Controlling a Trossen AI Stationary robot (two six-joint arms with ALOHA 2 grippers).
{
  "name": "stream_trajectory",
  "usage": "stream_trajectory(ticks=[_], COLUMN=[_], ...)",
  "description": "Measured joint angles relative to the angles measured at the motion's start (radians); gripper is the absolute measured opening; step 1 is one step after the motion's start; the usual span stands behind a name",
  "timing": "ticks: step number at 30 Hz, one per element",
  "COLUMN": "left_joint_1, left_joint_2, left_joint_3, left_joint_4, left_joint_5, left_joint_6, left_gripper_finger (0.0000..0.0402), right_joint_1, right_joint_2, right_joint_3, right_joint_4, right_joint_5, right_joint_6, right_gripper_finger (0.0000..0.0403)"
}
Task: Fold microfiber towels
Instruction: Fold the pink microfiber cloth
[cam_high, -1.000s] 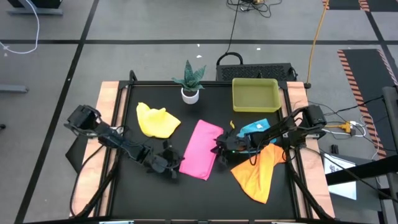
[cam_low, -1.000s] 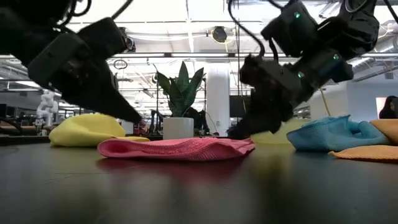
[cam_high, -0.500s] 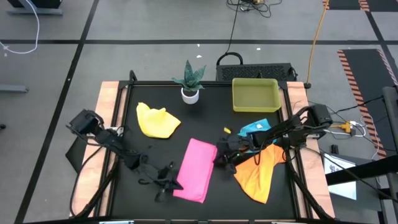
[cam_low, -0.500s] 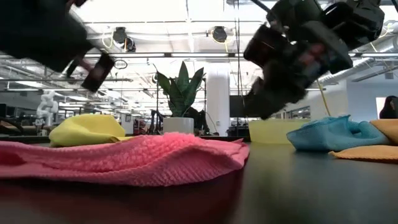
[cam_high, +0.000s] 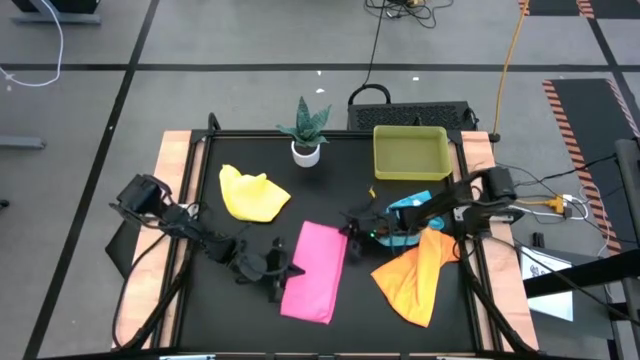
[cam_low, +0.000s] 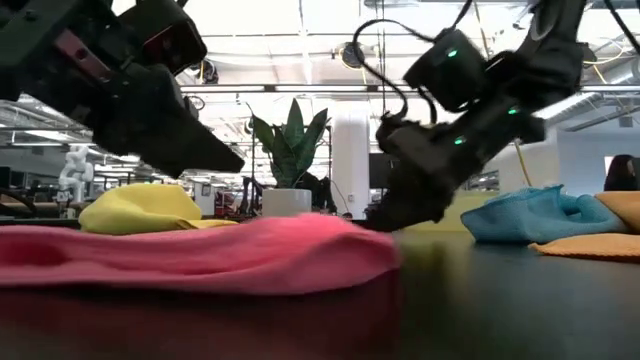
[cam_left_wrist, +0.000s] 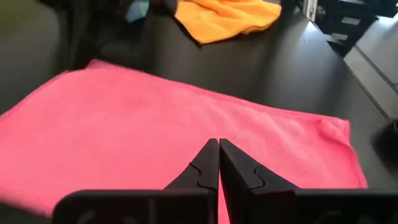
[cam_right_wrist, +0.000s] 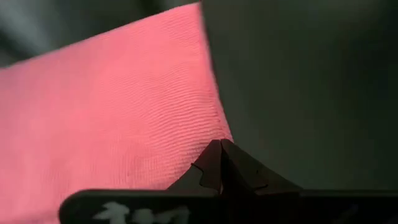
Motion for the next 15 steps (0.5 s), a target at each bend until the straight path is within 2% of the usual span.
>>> stream_trajectory(ticks=[2,4,8,15], left_joint_1=[0.002,0.007,0.034,0.125], left_joint_2=[-0.004,-0.004,-0.003,-0.003], left_joint_3=[0.002,0.002,0.001,0.0], left_joint_4=[0.033,0.043,0.028,-0.09], left_joint_5=[-0.005,-0.015,-0.027,-0.112], left_joint_6=[0.025,0.036,0.031,-0.013], left_gripper_finger=[0.0003,0.0007,0.0015,0.0006], right_joint_1=[-0.041,-0.069,-0.071,0.04], right_joint_2=[0.029,0.04,-0.01,-0.055], right_joint_3=[0.026,0.049,0.072,0.072], right_joint_4=[0.028,0.042,0.099,0.077], right_joint_5=[0.007,0.064,0.164,0.124], right_joint_6=[-0.042,-0.098,-0.181,-0.173], right_gripper_finger=[0.0,0.0,0.0,0.0])
